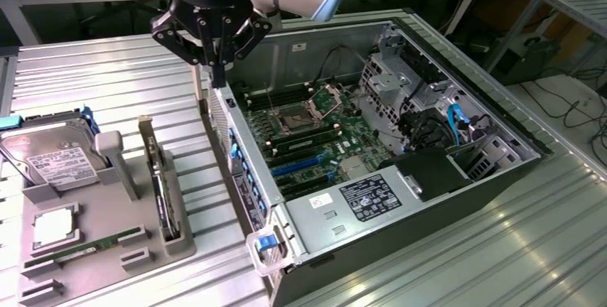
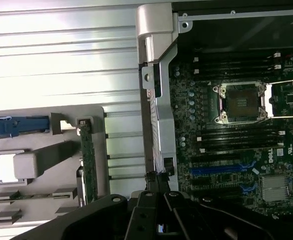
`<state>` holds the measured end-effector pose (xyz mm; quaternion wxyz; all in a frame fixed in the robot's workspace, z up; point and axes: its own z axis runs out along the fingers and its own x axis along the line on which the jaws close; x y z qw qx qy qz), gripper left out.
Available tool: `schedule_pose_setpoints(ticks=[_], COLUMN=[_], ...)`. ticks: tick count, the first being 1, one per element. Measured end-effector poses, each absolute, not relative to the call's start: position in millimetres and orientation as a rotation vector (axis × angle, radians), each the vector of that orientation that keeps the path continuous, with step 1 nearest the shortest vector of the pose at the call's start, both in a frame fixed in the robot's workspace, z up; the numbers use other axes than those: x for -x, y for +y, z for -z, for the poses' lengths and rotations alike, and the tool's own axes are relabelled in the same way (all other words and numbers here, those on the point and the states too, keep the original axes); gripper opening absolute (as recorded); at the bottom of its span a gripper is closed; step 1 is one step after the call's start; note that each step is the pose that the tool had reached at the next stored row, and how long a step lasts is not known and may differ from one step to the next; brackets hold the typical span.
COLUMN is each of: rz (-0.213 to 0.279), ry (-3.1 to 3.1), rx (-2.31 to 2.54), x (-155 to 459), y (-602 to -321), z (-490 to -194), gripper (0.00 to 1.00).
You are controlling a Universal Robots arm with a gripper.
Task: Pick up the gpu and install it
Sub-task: 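Reach for the gpu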
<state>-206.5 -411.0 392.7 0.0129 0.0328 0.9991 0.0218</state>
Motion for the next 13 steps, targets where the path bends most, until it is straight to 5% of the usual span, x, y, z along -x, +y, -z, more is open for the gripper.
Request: schedule_pose_setpoints(ticks=[13], rz=[-0.068], ry=[3.113], rx=[-0.100], x=[215.6], y=[-413.3], z=[-392.5], gripper=[0.11])
